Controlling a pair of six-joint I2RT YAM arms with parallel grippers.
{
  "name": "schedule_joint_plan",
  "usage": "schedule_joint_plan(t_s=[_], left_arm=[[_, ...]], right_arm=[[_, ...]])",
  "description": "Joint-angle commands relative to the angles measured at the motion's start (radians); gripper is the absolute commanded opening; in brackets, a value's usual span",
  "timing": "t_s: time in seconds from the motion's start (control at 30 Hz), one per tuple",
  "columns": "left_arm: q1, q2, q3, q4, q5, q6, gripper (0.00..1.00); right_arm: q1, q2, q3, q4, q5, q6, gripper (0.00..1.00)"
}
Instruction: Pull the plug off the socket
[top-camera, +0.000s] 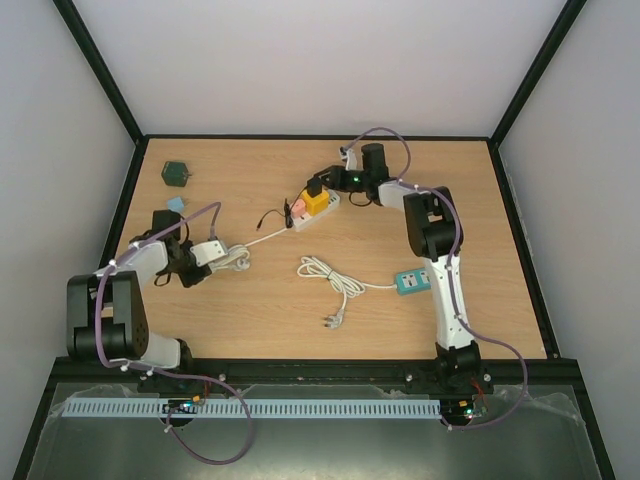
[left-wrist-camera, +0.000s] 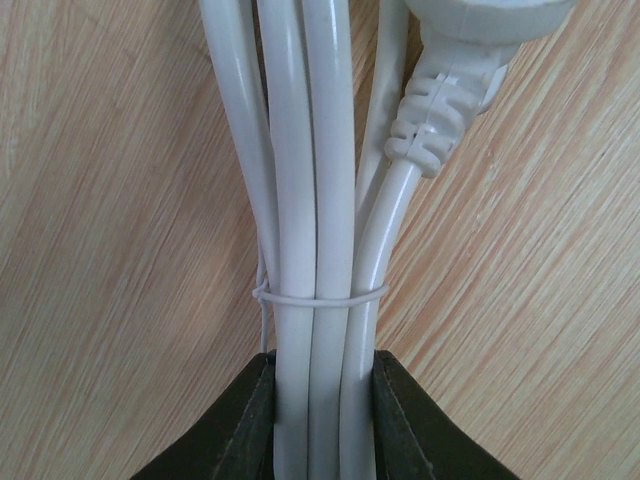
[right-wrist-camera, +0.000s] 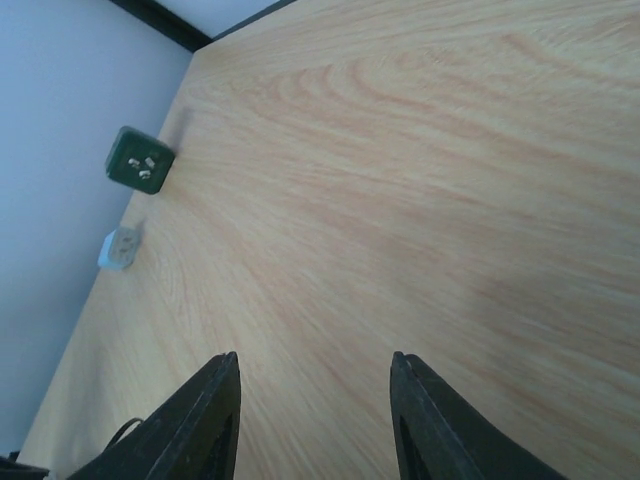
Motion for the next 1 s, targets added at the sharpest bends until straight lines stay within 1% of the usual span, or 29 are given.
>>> schedule_joint_plan(t_s=[0.0,0.27,0.43,0.63,0.77,0.87,0.97], left_arm=[[0.021,0.013,-0.063,-0.13,-0.108,0.022,0.27],[0.026,-0.061,-0.118,-0.151,-0.119,0.066,0.27],[0.043,-0.121,-0.168,-0.183,-0.115,0.112,0.28],[0.053,-0.177,-0.236,-0.215,-0.141,0.161,0.31],[0.067,-0.211,-0.255,-0.268,-0.143,0.193,0.32],[0.083,-0.234,-0.262,-0.275,-0.136,0.211,0.37],[0.092,-0.239,-0.239,-0.276,-0.107,0.194,0.4]], right_arm=[[0.017,-0.003,-0.038,0.03,-0.062,0.006,0.41],[0.019,-0.128,-0.274,0.044,-0.096,-0.035,0.39],[0.02,-0.188,-0.398,0.072,-0.122,-0.044,0.38],[0.037,-0.234,-0.526,0.063,-0.146,-0.094,0.38],[0.044,-0.258,-0.585,0.057,-0.159,-0.119,0.38],[0.044,-0.278,-0.613,0.06,-0.158,-0.141,0.39],[0.043,-0.305,-0.626,0.07,-0.159,-0.141,0.39]])
